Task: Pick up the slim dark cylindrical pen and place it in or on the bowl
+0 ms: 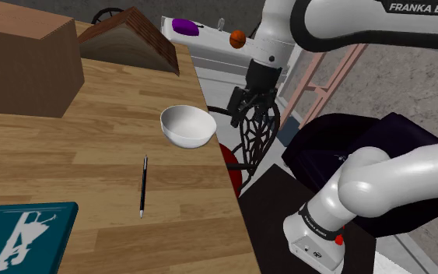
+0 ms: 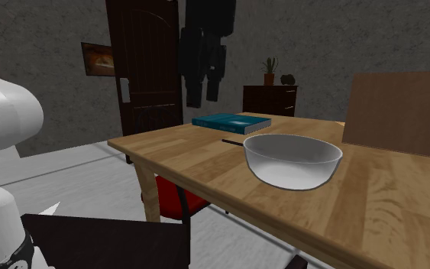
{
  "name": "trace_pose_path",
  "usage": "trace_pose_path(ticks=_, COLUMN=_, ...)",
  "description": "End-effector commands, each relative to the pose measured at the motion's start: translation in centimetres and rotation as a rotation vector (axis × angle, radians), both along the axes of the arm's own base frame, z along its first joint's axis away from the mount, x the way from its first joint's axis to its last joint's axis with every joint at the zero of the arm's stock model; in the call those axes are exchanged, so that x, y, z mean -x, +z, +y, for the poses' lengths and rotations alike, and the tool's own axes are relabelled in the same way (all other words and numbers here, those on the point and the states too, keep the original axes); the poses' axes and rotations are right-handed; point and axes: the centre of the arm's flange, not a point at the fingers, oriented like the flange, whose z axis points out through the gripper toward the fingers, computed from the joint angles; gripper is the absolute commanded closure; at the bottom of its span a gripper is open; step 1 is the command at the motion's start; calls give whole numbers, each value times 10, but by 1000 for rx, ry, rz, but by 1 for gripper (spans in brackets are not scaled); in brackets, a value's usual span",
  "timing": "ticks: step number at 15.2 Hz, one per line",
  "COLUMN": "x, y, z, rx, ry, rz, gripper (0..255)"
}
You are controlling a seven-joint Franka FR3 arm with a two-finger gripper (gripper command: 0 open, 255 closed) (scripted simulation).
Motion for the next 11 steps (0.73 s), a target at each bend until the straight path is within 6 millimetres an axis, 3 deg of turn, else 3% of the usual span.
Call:
trace_pose_path(ticks=1, x=-9, y=-9, z=23, rx=11, ry=-47, rz=-9, gripper=0)
trace_pose_path(ticks=11, x=-67, y=-58, z=133, rx=70, ry=-259, rz=-51, gripper=0)
